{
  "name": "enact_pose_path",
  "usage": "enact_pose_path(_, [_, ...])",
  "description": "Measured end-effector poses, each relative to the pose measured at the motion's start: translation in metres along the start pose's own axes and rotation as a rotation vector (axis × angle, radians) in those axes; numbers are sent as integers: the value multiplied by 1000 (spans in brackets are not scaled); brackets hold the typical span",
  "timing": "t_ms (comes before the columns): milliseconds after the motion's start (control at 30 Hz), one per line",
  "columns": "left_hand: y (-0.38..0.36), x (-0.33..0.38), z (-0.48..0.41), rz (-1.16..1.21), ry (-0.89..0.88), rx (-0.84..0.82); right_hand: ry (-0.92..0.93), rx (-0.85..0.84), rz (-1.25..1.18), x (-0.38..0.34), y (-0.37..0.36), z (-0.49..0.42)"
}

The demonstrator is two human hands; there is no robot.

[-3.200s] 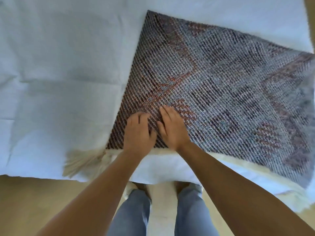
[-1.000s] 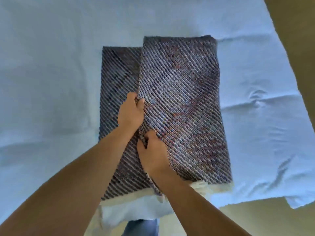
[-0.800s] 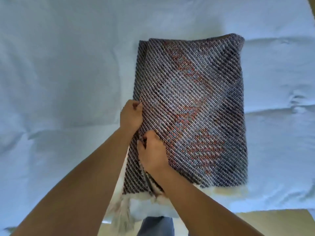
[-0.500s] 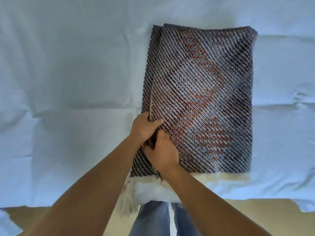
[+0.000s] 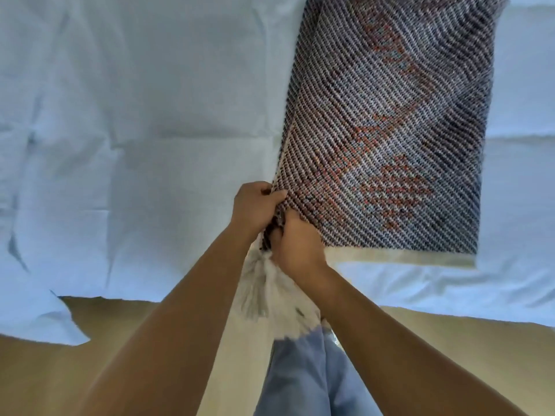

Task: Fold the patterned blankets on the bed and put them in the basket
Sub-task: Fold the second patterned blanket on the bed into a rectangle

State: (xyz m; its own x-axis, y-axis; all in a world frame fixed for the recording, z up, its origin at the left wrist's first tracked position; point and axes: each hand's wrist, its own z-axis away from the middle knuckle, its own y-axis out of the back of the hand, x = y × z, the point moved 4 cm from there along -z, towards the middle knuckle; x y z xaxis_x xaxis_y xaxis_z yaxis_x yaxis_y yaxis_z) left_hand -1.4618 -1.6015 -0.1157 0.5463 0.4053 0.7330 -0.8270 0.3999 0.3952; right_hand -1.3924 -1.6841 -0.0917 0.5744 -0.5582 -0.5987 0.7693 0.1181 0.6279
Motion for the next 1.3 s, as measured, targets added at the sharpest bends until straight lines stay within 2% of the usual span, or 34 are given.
enact_pose_path(167, [24, -43, 3, -58, 35, 131, 24, -201, -28, -5, -38, -1])
enact_pose_path(367, [10, -40, 3, -195, -52, 99, -46, -238, -173, 2, -40, -2])
enact_pose_path(467, [2, -35, 1, -134, -48, 70, -71, -235, -231, 6, -38, 2])
enact_pose_path(600, [-4, -12, -11, 8, -57, 9, -32, -415, -155, 5, -40, 4])
enact_pose_path(667, [-3, 6, -25, 20, -68, 2, -12, -426, -117, -1, -29, -7])
enact_pose_path(900, [-2, 97, -109, -108, -187, -78, -3, 11, -76, -22, 84, -118])
enact_pose_path(1033, [-18, 145, -165, -189, -225, -123, 51, 151, 53, -31, 139, -196])
enact_pose_path(1133, [-33, 171, -201, -129, -221, -154, 75, 271, 193, -29, 177, -247])
enact_pose_path(1233, [-45, 189, -236, -4, -139, -160, 40, 412, 394, -21, 214, -288])
enact_pose_path(1300, [-52, 200, -255, 86, -101, -153, -26, 407, 568, -12, 232, -311])
